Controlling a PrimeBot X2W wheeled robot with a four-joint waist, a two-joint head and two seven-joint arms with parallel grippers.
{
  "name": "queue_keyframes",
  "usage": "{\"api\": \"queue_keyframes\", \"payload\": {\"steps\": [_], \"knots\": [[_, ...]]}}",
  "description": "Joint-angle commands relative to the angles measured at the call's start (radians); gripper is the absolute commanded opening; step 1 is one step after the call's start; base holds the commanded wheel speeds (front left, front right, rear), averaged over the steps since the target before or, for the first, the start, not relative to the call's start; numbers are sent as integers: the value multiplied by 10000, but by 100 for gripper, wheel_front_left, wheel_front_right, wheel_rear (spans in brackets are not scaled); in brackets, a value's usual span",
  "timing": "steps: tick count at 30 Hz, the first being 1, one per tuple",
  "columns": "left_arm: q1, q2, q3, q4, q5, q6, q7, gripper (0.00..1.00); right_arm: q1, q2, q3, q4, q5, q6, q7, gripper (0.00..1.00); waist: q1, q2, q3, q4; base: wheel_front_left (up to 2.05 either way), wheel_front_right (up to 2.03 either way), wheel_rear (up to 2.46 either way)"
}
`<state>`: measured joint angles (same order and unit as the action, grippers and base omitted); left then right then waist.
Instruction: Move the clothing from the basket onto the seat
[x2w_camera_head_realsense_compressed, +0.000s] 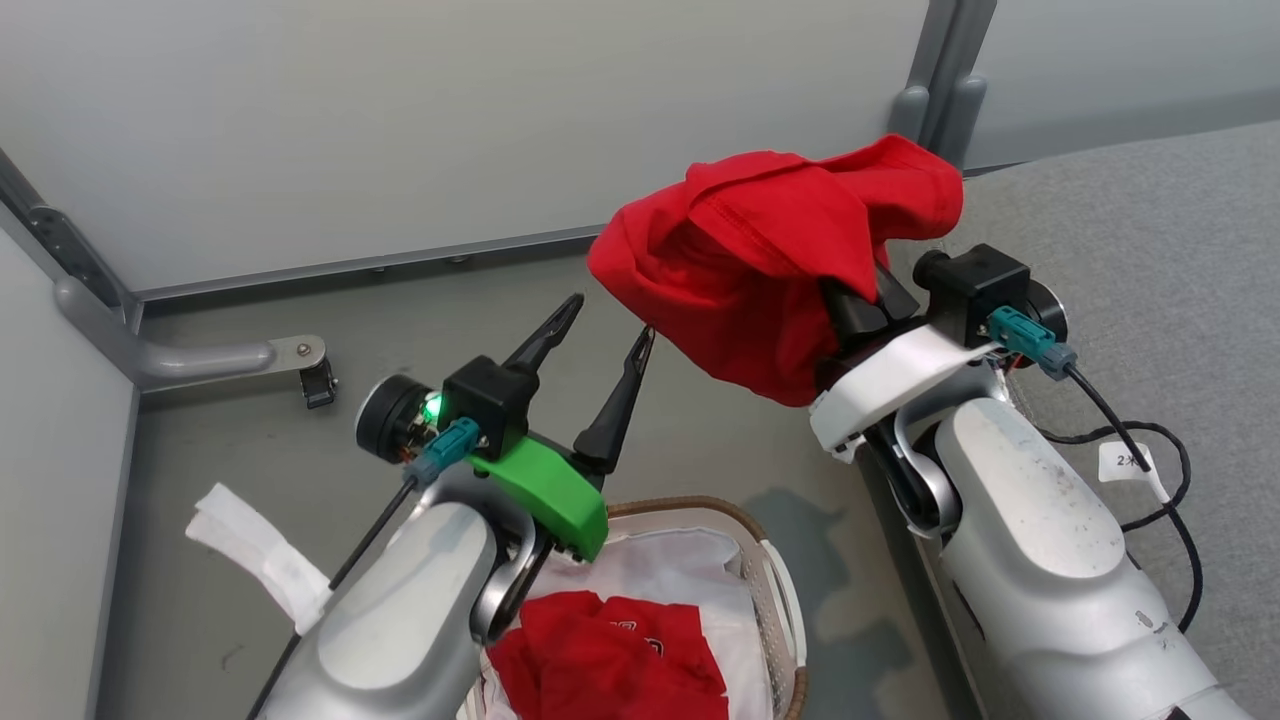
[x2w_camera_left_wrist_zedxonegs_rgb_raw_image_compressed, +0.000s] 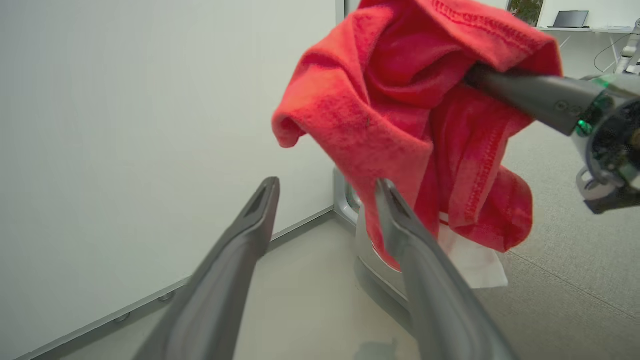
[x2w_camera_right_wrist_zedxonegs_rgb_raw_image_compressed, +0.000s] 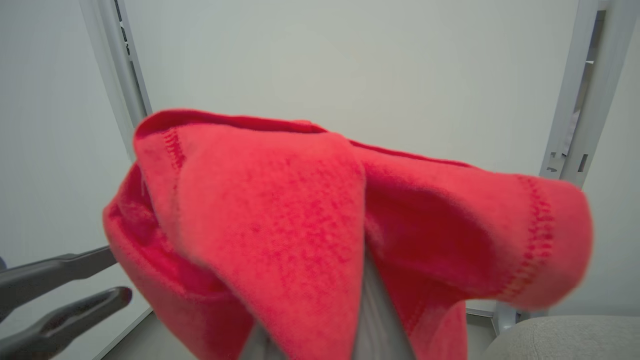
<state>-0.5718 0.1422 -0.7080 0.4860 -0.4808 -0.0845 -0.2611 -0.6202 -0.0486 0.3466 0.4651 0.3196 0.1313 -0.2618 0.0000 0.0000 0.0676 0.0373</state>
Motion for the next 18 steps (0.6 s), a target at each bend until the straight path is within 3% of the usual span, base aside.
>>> {"api": "queue_keyframes", "payload": {"steps": [1,18], "knots": [[349,6,143,-137,120,55,-49,100,211,-33,-47,-38,-146,-10,-51,0,0,0,33,7,0,0,0],[2486,-271,1736,-1254,1309,155,-49,100,527,-36,-857,9,-965,-10,-51,0,0,0,337,-565,0,0,0]]}}
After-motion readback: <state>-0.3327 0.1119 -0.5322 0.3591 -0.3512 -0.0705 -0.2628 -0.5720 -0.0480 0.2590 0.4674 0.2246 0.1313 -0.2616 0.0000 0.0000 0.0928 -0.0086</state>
